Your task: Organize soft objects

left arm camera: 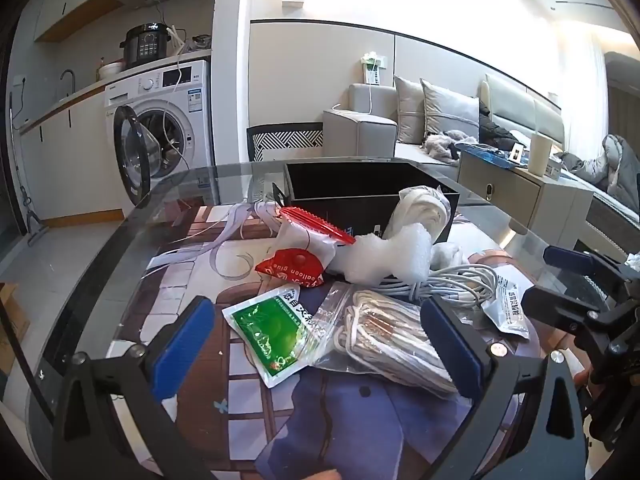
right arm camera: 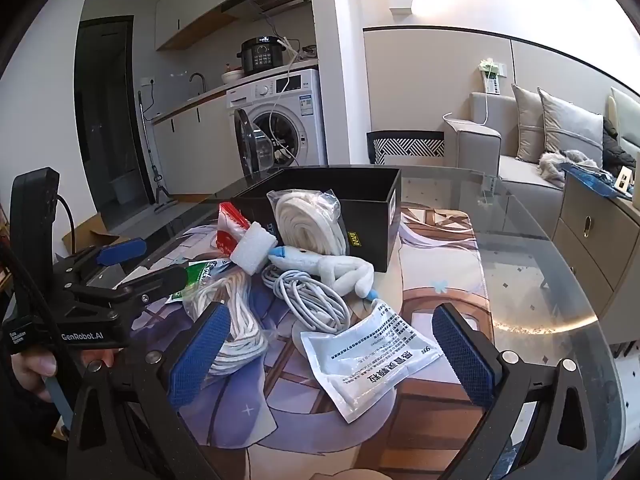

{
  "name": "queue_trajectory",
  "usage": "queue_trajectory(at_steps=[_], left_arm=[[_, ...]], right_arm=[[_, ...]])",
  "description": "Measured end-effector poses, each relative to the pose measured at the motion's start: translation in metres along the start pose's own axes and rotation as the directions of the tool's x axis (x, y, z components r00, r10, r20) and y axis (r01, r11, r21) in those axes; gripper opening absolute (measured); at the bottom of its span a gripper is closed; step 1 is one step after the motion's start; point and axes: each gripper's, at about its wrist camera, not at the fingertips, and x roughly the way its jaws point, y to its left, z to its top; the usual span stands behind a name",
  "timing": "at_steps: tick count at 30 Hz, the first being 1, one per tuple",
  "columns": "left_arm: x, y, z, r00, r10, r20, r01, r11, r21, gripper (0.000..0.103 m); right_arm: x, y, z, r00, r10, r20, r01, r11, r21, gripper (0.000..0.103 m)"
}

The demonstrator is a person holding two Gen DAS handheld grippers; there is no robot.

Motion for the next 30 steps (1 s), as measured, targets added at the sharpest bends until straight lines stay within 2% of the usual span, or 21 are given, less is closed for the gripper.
queue_trajectory(at_steps=[6,15,30], left_arm=[[-0.001,-0.003,0.0,1.0,0.006,-0.006,-0.006,1.0,0.025,0.103],[-0.003,-0.003,-0.001,1.0,0.007,-0.006,-0.007,1.0,0.011,0.103],[-0.001,0.003,0.001,1.0,0.006,-0.007,-0.006,1.0,0.006,0.103]], right_arm=[[0.001,-0.003,0.001,1.0,-0.004,-0.008,0.004,1.0,-0.004,0.103],[-0.009,0.001,-0.004,1.0,-0.009,0.005,0.009,1.0,-0.012,0.103],[0.0,0.004,-0.002,1.0,0.0,-0.002,0.0,1.0,-0.016,0.103]])
